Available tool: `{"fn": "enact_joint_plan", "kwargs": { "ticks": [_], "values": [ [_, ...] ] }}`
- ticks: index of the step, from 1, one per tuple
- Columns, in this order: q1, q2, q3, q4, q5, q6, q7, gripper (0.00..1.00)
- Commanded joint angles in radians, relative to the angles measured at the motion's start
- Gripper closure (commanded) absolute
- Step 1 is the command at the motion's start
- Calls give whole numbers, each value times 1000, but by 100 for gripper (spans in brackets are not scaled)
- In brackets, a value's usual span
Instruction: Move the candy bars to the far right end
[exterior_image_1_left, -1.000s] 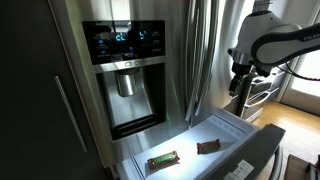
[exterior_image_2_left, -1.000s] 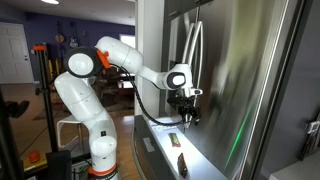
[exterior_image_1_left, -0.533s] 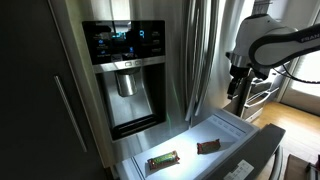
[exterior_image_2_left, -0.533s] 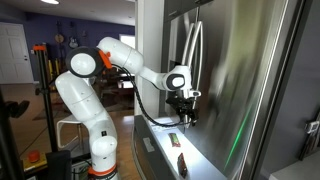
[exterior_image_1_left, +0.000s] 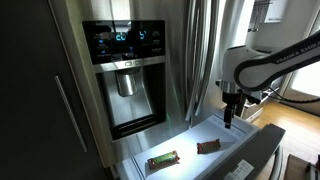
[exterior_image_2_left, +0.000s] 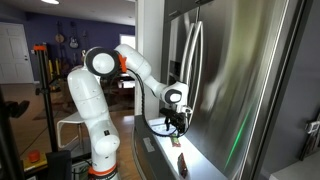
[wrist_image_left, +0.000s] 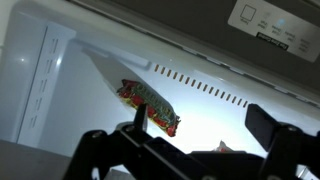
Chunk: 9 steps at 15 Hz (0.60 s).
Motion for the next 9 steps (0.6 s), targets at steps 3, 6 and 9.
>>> {"fn": "enact_joint_plan", "kwargs": {
  "ticks": [3,6,9],
  "values": [
    [-3,19,5,3,2,4,-3,0],
    [-3,12,5,10,2,4,-2,0],
    [-3,12,5,11,2,4,-2,0]
  ]
}}
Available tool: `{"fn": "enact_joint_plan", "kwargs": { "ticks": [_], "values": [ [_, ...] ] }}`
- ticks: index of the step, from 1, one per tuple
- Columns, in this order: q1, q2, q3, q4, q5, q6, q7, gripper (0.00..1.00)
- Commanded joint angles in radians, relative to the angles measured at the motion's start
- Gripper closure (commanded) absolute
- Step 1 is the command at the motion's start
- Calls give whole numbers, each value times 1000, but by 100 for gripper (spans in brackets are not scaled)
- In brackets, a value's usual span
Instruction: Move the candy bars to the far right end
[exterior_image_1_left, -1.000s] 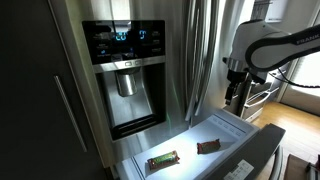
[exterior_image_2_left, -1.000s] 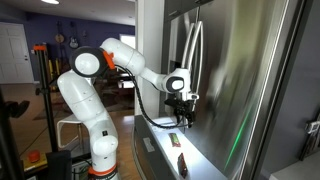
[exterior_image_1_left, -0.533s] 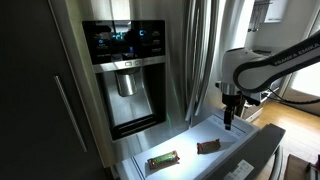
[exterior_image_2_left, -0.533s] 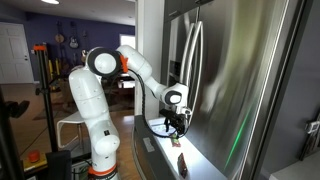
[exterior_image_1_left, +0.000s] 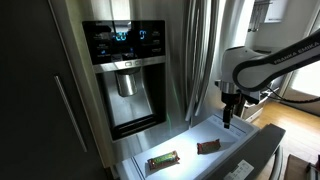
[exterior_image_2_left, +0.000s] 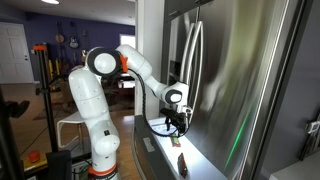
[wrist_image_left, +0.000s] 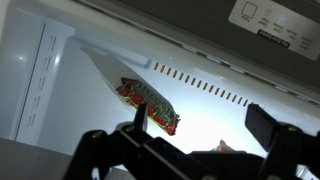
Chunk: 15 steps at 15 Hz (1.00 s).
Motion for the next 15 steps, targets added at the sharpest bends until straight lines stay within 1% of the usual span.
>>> {"fn": "enact_joint_plan", "kwargs": {
  "ticks": [1,4,7,11,15],
  "values": [
    [-9,30,3,2,-26,12,-11,0],
    [-29,132,-13,-11,-90,106,-61,0],
    [-48,242,-26,-13,-117,222,-101,0],
    [-78,373,-27,-2,-105,348,-159,0],
    [-106,470,-17,7,-105,450,-203,0]
  ]
}}
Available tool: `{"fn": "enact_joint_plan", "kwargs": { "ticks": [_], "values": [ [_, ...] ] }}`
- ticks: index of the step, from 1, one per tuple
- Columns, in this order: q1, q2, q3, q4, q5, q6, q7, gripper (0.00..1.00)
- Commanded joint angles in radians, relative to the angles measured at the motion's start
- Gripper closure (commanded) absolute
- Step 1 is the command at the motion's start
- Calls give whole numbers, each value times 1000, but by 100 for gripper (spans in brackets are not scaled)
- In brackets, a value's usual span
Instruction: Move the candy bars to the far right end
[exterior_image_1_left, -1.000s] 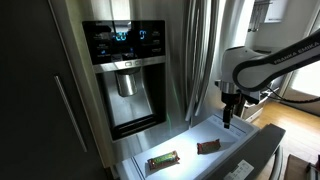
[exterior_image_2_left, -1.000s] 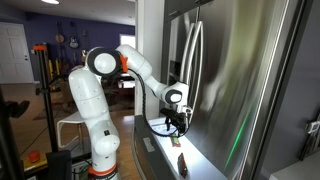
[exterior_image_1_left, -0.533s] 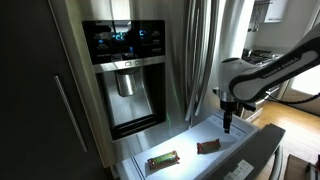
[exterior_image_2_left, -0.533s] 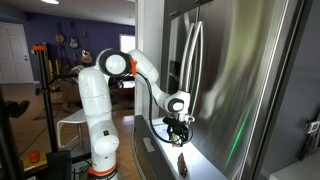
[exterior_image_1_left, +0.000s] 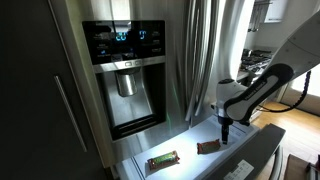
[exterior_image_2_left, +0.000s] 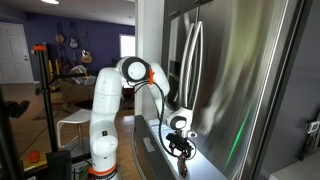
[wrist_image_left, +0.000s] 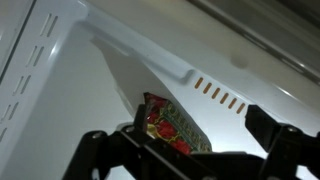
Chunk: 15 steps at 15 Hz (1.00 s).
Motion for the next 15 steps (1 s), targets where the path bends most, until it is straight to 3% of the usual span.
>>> {"fn": "enact_joint_plan", "kwargs": {
  "ticks": [1,15],
  "values": [
    [-18,22,13,3,-4,20,-7,0],
    [-19,32,18,11,-4,28,-8,0]
  ]
}}
